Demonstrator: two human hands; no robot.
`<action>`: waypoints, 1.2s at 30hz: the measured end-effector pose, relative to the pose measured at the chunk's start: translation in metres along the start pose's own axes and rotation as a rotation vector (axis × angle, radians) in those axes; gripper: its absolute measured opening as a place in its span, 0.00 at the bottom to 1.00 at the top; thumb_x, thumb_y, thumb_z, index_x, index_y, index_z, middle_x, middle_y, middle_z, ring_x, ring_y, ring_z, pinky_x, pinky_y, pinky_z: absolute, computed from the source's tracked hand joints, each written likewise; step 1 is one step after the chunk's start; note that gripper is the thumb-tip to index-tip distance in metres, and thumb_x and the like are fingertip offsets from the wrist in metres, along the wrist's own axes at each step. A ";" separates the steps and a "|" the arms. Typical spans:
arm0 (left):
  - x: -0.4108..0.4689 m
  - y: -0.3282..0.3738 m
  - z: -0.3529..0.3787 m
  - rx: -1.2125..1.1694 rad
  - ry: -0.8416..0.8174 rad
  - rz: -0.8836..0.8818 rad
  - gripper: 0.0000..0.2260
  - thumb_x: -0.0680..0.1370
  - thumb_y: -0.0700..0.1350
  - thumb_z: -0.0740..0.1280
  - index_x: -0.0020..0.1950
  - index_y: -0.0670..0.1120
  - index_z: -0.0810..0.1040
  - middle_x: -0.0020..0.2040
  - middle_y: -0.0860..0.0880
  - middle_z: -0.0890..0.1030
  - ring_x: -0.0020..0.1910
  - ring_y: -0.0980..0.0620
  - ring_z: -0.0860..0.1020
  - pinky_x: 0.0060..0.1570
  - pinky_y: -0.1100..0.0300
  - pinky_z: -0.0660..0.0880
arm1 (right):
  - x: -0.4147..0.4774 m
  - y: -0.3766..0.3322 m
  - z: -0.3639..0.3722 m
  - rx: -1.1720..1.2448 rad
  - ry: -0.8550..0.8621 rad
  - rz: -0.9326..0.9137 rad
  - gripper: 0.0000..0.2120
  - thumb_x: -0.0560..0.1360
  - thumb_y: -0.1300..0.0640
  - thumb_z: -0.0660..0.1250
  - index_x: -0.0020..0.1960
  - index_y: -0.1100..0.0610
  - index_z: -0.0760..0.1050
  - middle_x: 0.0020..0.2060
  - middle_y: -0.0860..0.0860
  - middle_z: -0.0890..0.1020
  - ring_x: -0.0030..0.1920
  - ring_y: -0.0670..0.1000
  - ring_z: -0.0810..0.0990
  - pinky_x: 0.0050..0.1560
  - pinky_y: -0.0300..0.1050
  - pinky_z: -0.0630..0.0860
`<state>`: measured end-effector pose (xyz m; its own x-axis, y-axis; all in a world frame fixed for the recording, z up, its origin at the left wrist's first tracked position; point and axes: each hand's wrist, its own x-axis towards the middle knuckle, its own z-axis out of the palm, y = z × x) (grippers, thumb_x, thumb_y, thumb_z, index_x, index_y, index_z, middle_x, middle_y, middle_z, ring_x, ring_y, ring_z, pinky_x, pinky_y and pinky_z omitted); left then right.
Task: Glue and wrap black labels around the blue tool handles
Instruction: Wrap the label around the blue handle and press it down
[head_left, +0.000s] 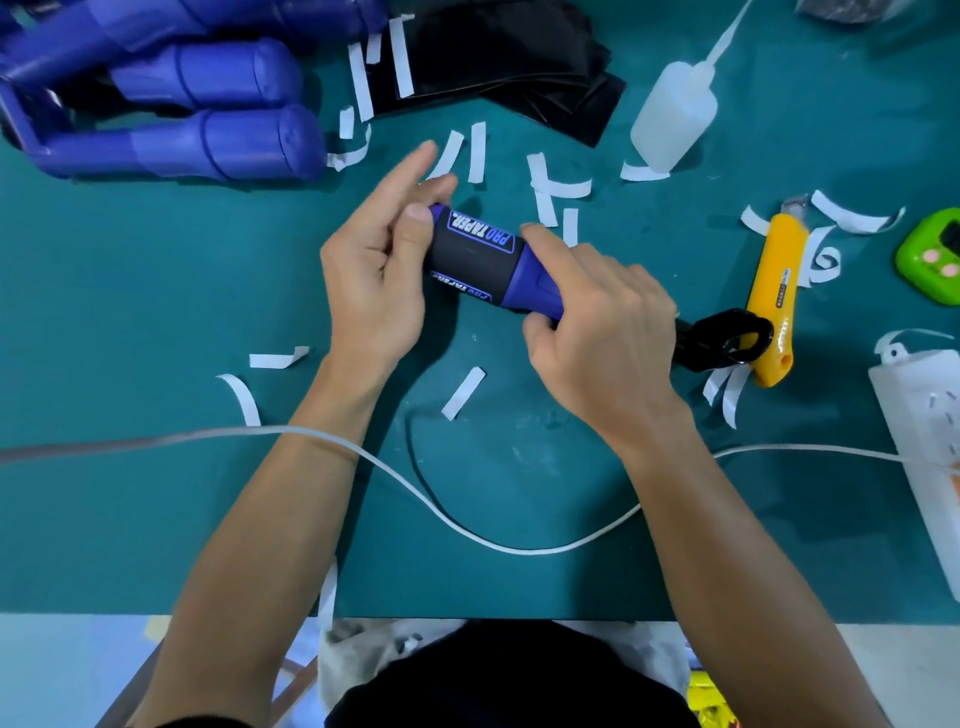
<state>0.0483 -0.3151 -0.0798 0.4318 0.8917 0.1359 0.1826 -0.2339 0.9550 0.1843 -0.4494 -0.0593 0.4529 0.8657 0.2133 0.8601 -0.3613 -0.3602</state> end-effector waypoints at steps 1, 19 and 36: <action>0.001 0.000 -0.001 -0.023 0.013 -0.003 0.15 0.87 0.41 0.61 0.73 0.45 0.76 0.59 0.47 0.87 0.62 0.47 0.84 0.64 0.49 0.79 | 0.000 0.001 -0.001 0.003 0.008 0.008 0.30 0.67 0.61 0.67 0.70 0.56 0.79 0.38 0.52 0.77 0.37 0.58 0.73 0.39 0.54 0.71; -0.011 0.005 0.018 0.133 0.037 0.016 0.18 0.86 0.41 0.60 0.76 0.42 0.74 0.67 0.47 0.82 0.69 0.57 0.78 0.69 0.60 0.72 | -0.003 -0.005 0.007 -0.040 0.028 -0.019 0.30 0.68 0.63 0.67 0.70 0.57 0.78 0.39 0.53 0.78 0.37 0.59 0.73 0.40 0.51 0.66; -0.007 -0.001 0.010 -0.070 0.016 0.047 0.14 0.87 0.41 0.62 0.70 0.41 0.80 0.67 0.47 0.83 0.69 0.50 0.79 0.69 0.55 0.74 | -0.003 -0.003 0.003 0.016 0.113 -0.012 0.27 0.70 0.64 0.70 0.70 0.56 0.79 0.41 0.52 0.81 0.38 0.59 0.75 0.41 0.52 0.69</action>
<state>0.0541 -0.3247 -0.0842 0.4241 0.8866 0.1845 0.0997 -0.2482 0.9636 0.1798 -0.4497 -0.0613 0.4672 0.8247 0.3188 0.8621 -0.3449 -0.3713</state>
